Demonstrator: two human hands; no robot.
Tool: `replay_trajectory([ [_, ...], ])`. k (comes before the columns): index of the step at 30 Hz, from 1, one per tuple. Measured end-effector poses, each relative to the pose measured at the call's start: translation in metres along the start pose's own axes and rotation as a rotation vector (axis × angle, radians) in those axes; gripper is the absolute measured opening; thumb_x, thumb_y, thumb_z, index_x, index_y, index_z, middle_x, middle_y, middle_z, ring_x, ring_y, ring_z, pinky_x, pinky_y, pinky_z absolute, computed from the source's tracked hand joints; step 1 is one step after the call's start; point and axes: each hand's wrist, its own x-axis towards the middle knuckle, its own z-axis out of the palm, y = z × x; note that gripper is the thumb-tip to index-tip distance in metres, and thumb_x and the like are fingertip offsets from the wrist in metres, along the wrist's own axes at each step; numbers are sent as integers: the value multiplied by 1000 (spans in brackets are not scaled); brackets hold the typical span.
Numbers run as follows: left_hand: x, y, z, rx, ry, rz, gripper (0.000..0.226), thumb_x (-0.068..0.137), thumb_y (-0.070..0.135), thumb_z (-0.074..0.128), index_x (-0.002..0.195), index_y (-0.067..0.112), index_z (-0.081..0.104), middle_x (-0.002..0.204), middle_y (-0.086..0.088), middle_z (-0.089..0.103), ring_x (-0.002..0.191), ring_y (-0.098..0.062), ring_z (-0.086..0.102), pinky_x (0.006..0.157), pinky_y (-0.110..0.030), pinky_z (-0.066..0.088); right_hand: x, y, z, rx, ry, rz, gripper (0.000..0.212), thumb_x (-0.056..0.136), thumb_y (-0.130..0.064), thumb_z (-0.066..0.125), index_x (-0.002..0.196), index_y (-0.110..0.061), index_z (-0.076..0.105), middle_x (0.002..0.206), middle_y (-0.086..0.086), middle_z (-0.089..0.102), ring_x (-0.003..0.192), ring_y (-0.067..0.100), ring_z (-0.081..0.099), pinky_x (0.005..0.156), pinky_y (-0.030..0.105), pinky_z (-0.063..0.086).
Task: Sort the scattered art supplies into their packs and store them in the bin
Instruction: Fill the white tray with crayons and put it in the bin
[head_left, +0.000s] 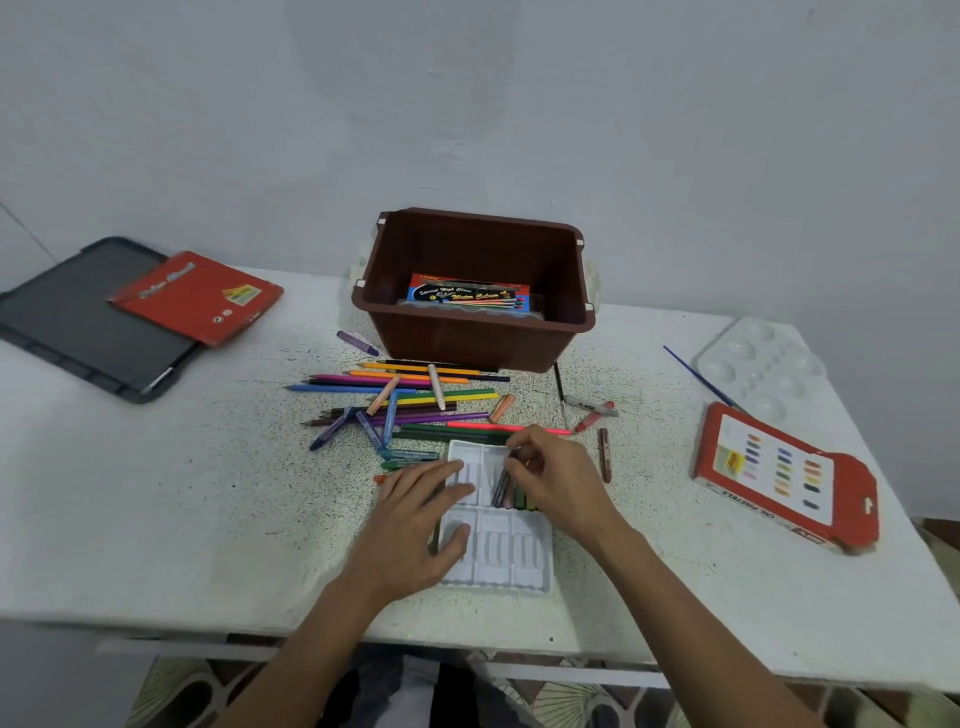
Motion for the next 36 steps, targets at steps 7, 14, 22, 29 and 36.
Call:
replay_trajectory([
  [7,1,1,-1,3,-17,-7,40,90,43,56,126,26,62,144,8,49,135,-13,40,111,-38,28,1,3,16,-182,51,-132,15,93,-24,63,107,-18,58,91,-2,66,76,14,58,67,32,51],
  [14,1,1,-1,10,-24,-15,40,90,43,56,126,26,61,143,9,49,135,-13,40,111,-37,28,-8,22,34,-299,151,-259,12,89,-19,69,100,-14,70,92,1,60,82,19,53,70,35,47],
  [22,1,1,0,13,-15,-1,40,90,43,56,125,25,62,142,7,50,134,-14,41,110,-37,28,-20,32,39,-372,244,-326,11,88,-24,71,95,-18,76,91,0,57,83,18,45,68,33,42],
  [29,1,1,0,9,-12,-1,38,90,42,57,123,26,63,143,8,49,135,-14,41,110,-40,32,-20,32,30,-367,183,-326,22,94,-32,57,98,-21,76,96,0,55,88,17,44,72,33,42],
  [36,1,1,-1,18,-21,-7,41,90,42,57,127,25,61,144,8,49,135,-13,40,111,-39,30,-8,43,-2,-233,398,-18,23,98,-29,57,110,-14,69,101,3,64,90,19,54,74,31,42],
])
